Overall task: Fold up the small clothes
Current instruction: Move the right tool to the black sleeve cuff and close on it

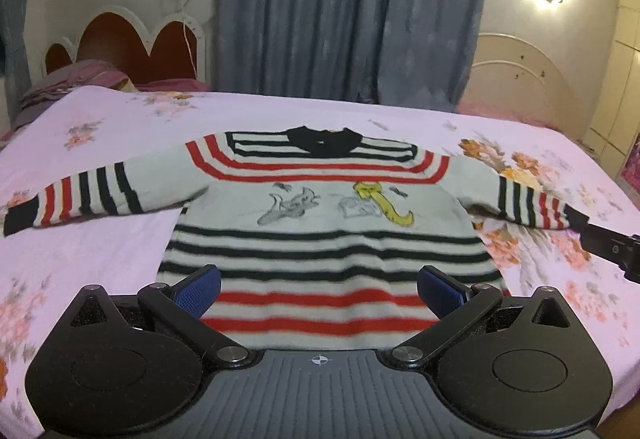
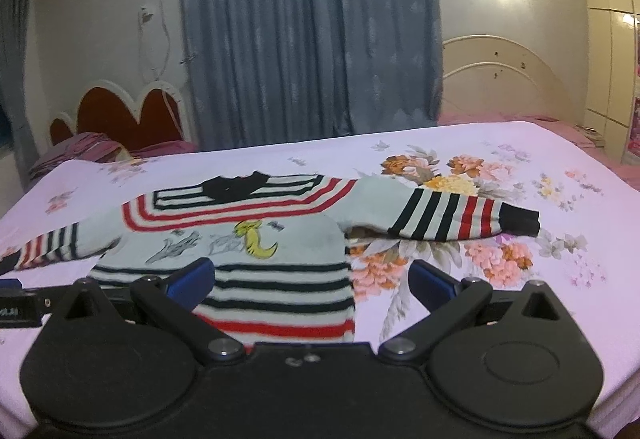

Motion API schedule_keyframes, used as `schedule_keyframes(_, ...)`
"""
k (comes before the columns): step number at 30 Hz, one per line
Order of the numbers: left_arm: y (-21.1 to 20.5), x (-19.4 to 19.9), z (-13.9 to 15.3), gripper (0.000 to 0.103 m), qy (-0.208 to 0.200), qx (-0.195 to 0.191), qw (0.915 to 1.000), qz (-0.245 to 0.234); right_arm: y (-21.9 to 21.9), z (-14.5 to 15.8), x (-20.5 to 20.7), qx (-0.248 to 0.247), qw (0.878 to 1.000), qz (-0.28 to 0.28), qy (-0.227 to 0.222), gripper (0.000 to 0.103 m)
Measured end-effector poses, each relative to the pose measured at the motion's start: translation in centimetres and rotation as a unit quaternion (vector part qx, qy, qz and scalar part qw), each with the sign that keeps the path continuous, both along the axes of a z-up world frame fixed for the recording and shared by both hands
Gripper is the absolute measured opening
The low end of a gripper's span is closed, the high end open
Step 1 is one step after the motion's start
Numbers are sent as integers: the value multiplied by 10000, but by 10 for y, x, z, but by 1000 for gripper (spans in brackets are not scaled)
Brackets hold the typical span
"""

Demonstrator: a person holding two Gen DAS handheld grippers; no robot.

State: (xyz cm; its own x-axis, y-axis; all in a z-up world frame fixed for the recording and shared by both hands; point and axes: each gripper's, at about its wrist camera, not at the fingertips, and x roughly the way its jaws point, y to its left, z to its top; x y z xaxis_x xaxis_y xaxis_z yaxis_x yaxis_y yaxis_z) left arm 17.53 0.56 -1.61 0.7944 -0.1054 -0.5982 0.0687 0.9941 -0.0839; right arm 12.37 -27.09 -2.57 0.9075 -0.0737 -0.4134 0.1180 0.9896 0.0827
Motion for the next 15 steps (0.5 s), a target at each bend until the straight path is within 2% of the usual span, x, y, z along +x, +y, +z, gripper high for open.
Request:
schedule_keyframes(10,16,70,1,103,-95,33,9999,-131,14,9,60,-70,9995,-302,-88,102)
schedule_keyframes(15,11,96,0,103,-139,-22,9997,-180,7,9,77,-91,9989,-432,-132,102)
